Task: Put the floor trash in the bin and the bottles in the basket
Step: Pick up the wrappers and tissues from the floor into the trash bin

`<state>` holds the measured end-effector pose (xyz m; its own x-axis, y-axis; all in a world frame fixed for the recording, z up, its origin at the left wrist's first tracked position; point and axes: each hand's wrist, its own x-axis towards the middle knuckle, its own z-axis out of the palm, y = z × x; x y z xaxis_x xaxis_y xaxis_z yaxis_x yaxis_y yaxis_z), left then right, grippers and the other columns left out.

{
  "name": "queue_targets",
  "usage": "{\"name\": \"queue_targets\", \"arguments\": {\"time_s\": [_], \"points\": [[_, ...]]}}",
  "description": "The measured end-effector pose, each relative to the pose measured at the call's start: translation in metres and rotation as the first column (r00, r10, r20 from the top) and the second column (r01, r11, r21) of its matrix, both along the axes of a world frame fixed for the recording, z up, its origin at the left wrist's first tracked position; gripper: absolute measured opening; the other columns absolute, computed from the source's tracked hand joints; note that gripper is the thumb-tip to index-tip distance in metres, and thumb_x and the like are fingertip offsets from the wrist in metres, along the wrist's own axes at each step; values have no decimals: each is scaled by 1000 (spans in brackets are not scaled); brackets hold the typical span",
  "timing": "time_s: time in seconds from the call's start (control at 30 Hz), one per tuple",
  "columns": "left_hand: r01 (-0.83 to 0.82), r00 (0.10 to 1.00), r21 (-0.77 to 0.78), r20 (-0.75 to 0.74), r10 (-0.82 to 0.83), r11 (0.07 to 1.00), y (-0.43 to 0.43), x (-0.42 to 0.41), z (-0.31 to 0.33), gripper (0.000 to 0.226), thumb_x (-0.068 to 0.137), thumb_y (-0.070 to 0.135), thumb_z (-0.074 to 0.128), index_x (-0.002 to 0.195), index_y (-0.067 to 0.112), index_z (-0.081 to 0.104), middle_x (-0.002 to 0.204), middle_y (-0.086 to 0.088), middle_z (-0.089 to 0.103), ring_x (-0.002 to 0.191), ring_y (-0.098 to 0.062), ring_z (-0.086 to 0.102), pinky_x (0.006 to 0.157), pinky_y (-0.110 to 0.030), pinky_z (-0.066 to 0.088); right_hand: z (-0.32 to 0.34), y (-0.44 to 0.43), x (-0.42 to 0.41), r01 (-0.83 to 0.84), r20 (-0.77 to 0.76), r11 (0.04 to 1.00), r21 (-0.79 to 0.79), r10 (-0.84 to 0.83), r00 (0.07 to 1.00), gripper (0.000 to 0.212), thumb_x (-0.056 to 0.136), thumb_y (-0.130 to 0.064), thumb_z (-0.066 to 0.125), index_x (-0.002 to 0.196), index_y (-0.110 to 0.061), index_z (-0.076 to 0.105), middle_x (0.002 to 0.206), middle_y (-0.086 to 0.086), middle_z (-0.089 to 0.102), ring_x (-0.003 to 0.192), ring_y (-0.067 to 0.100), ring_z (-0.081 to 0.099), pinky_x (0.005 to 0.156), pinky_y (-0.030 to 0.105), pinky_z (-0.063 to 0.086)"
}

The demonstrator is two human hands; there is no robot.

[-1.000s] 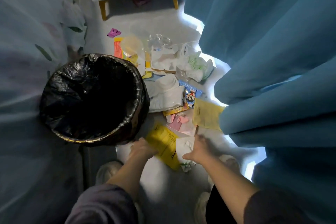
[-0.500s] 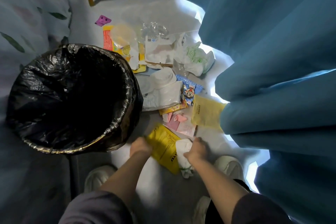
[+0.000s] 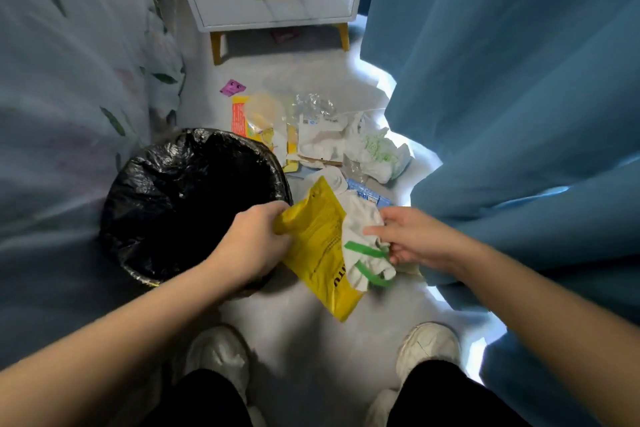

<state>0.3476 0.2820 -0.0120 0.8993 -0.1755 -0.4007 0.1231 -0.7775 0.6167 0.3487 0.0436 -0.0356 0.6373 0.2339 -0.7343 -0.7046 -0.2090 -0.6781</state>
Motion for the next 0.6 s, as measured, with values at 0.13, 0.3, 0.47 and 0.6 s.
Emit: {"name": "queue_targets", "arguments": {"time_s": [0.13, 0.3, 0.47, 0.6], "points": [[-251, 966, -170, 19, 258, 953, 60, 12, 44, 18, 79, 5, 69, 71, 21, 66, 58, 3, 65, 53, -12, 62, 60, -31, 58, 37, 44, 16, 40, 218, 999, -28, -33, 975, 7, 88, -22, 66, 94, -18, 65, 74, 0, 65, 57, 12, 51, 43, 20, 36], [-464, 884, -107, 4, 468, 879, 130, 22, 54, 16, 79, 4, 71, 78, 19, 66, 43, 12, 58, 36, 1, 53, 39, -11, 44, 41, 123, 38, 60, 260, 998, -4, -57, 964, 13, 88, -23, 65, 99, -16, 63, 94, 7, 67, 71, 14, 55, 48, 21, 43], [-444, 892, 273, 43, 450, 854, 156, 29, 19, 25, 77, 14, 70, 102, 13, 67, 99, -17, 67, 100, -32, 62, 83, -35, 47, 17, 186, 45, -24, 247, 996, -81, 44, 968, 14, 88, -20, 66, 94, -12, 55, 85, 9, 64, 65, 18, 63, 62, 32, 59], [-391, 919, 353, 97, 382, 850, 152, 32, -2, 51, 79, 15, 67, 128, 12, 53, 122, -19, 59, 114, -37, 52, 85, -34, 42, 2, 198, 47, -93, 215, 980, -175, 130, 968, 52, 87, -20, 66, 134, -13, 45, 105, 10, 61, 79, 23, 71, 70, 33, 60]]}}
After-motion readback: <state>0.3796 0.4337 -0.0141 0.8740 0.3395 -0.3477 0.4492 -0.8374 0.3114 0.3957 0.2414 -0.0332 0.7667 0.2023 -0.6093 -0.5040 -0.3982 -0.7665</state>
